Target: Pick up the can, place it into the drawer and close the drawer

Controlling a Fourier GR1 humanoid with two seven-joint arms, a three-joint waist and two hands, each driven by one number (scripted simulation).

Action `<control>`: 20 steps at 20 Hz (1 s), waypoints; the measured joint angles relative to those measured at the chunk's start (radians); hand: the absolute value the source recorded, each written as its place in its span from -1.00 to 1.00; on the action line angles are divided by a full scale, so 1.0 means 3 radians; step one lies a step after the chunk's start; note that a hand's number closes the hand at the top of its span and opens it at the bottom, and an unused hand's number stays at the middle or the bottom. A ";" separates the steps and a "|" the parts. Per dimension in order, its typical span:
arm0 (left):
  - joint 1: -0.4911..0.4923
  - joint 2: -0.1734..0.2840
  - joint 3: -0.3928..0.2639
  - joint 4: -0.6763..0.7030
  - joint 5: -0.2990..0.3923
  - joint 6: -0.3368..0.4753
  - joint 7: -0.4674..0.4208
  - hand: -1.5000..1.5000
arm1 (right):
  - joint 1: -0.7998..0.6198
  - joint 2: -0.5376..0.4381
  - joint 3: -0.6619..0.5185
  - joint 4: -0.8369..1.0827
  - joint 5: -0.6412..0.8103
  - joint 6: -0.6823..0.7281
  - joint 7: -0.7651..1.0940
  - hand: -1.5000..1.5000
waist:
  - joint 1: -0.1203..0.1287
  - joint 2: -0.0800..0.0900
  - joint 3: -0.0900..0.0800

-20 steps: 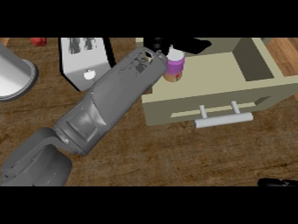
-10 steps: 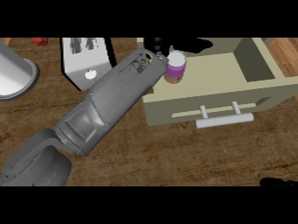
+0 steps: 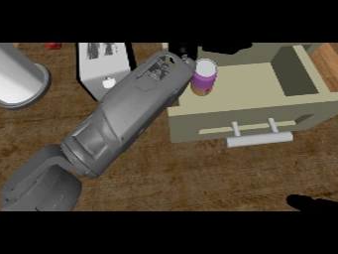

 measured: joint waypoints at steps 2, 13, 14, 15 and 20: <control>-0.0016 0.0000 0.0018 -0.0001 0.0016 0.0013 -0.0044 -1.00 | -0.0012 -0.0056 0.0068 -0.0033 0.0225 -0.0017 0.0005 -1.00 | 0.0047 -0.0013 -0.0002; -0.0106 0.0026 -0.0021 -0.0105 0.0014 0.0075 0.0096 -1.00 | -0.0368 -0.0228 0.0654 0.0766 0.1699 -0.0352 -0.0129 -1.00 | 0.0276 -0.0057 -0.0003; -0.0086 0.0026 -0.0013 -0.0109 -0.0001 0.0070 0.0096 -1.00 | -0.0376 -0.0224 0.0708 0.0856 0.1816 -0.0402 -0.0142 -1.00 | 0.0288 -0.0061 -0.0003; -0.0088 0.0051 -0.0007 -0.0117 -0.0016 0.0063 0.0118 -1.00 | -0.0353 -0.0208 0.0768 0.0966 0.1943 -0.0484 -0.0171 -1.00 | 0.0300 -0.0065 -0.0003; -0.0019 0.0203 0.0000 -0.0332 -0.0108 0.0063 0.0292 -1.00 | -0.0500 -0.0118 0.0826 0.1538 0.2298 -0.0836 -0.0237 -1.00 | 0.0359 -0.0085 -0.0003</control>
